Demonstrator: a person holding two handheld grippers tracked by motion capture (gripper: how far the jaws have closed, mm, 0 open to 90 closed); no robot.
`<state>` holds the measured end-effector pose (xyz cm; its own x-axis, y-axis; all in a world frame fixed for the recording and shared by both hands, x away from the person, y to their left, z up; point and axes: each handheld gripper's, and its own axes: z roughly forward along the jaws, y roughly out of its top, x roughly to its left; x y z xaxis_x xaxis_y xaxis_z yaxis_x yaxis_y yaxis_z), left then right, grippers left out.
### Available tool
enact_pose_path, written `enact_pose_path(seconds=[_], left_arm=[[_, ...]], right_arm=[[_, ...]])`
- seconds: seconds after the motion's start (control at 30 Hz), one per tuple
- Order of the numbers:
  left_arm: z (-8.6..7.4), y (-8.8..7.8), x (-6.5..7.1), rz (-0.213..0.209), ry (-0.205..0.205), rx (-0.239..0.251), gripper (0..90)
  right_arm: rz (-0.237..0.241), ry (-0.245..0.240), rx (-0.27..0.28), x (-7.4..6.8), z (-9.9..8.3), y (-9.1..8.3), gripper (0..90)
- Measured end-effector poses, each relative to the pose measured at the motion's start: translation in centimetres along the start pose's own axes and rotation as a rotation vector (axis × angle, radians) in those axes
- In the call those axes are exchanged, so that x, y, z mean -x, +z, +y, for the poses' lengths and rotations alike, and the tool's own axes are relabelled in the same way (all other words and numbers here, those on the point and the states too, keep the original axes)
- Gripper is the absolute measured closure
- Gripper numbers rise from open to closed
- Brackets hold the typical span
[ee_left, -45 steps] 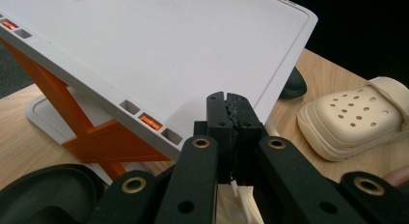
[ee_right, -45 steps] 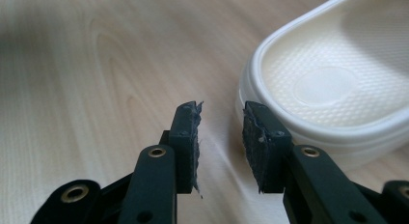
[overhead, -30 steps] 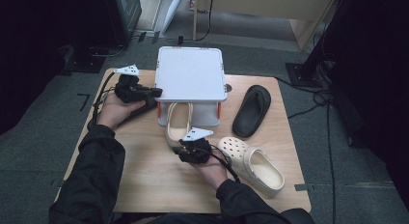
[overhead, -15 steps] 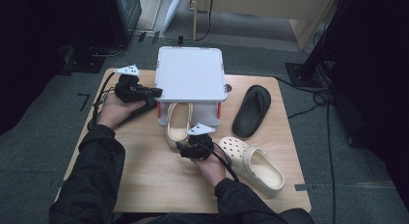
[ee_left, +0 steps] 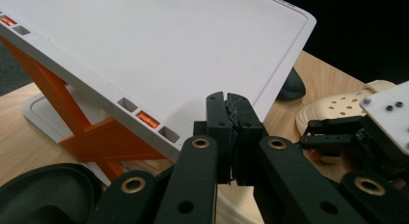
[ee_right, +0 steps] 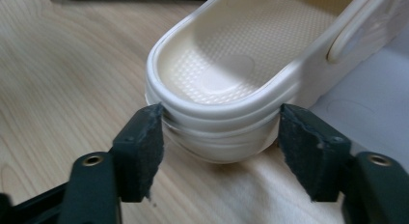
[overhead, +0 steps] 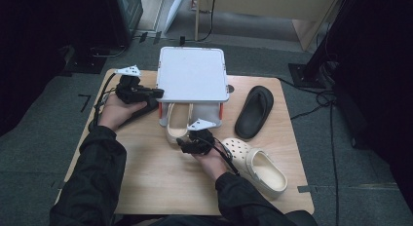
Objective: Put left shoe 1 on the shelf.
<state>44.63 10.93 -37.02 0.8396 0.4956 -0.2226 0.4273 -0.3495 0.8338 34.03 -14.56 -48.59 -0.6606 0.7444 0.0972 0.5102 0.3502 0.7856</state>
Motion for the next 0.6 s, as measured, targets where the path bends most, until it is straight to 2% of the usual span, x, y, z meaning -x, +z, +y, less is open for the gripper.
enact_pose_path(seconds=[0.13,0.23,0.43,0.5,0.6], left_arm=[[0.0,0.0,-0.1,-0.006,-0.013,0.000,89.8],[0.0,0.0,-0.1,-0.009,-0.015,-0.002,89.9],[0.0,0.0,-0.1,-0.006,-0.013,-0.003,90.0],[0.0,0.0,-0.1,-0.008,-0.015,-0.003,90.0],[0.0,0.0,-0.1,-0.007,-0.013,-0.003,90.0]], right_arm=[[0.009,-0.011,-0.003,0.1,0.7,0.7,41.0],[0.010,-0.014,0.018,0.1,1.2,0.9,43.8],[-0.013,-0.050,0.021,0.1,1.8,1.6,46.6],[-0.007,-0.045,0.026,0.1,2.0,1.7,46.5],[-0.025,-0.052,0.036,0.2,2.1,1.8,47.4]])
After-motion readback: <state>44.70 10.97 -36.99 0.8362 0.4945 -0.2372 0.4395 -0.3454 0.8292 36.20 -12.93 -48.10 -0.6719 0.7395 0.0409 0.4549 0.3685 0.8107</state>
